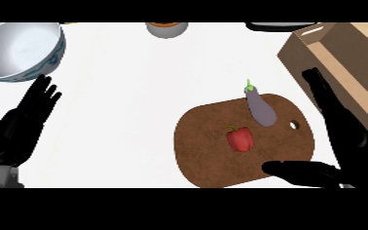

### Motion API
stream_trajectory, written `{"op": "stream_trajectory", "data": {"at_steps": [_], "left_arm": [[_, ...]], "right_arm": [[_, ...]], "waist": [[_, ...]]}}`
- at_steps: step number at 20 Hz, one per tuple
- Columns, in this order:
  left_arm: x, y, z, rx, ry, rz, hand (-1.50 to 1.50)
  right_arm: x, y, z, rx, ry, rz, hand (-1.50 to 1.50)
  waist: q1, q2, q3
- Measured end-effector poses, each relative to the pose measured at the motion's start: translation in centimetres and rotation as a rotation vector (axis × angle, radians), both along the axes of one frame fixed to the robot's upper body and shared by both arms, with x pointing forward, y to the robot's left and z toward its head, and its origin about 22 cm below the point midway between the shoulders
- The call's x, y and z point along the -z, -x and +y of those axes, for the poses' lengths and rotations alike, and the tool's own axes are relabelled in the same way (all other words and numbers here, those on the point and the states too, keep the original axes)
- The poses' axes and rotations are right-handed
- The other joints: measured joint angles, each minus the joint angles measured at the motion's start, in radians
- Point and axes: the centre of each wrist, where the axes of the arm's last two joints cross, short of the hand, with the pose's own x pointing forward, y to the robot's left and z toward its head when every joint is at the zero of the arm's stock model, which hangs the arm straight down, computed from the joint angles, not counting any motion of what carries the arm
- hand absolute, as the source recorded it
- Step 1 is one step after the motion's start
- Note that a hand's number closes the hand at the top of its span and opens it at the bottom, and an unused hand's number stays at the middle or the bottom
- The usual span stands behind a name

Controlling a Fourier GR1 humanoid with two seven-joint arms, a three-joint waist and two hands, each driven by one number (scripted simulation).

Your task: Pick the bell pepper from the cutting board and place it in the cardboard box

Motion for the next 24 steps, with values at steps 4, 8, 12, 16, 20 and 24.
{"op": "stream_trajectory", "data": {"at_steps": [4, 8, 12, 16, 20, 24], "left_arm": [[0.6, 0.1, 0.1, 0.004, 0.005, 0.009, 0.00], [0.7, 0.2, 0.6, 0.005, 0.008, 0.013, 0.00], [0.6, -0.2, 0.1, 0.015, 0.009, 0.006, 0.00], [0.4, -0.2, -0.4, 0.033, 0.003, 0.003, 0.00], [0.4, -0.9, -0.7, 0.041, 0.012, 0.002, 0.00], [0.4, -0.9, -1.4, 0.046, 0.015, 0.001, 0.00]], "right_arm": [[-1.0, 1.9, -0.7, 0.004, 0.237, 0.023, -1.50], [-2.8, 2.7, -1.6, 0.093, 0.539, 0.072, -1.50], [-4.3, 3.7, -0.5, 0.175, 0.781, 0.138, -1.50], [-5.1, 4.8, 1.5, 0.238, 0.954, 0.242, -1.50], [-5.4, 5.0, 4.3, 0.278, 1.047, 0.337, -1.50], [-5.1, 4.5, 7.4, 0.293, 1.087, 0.445, -1.50]], "waist": [[-0.004, -0.001, -0.002], [-0.006, -0.002, -0.005], [0.002, -0.001, -0.006], [0.018, 0.002, -0.006], [0.028, 0.006, -0.004], [0.032, 0.006, -0.003]]}}
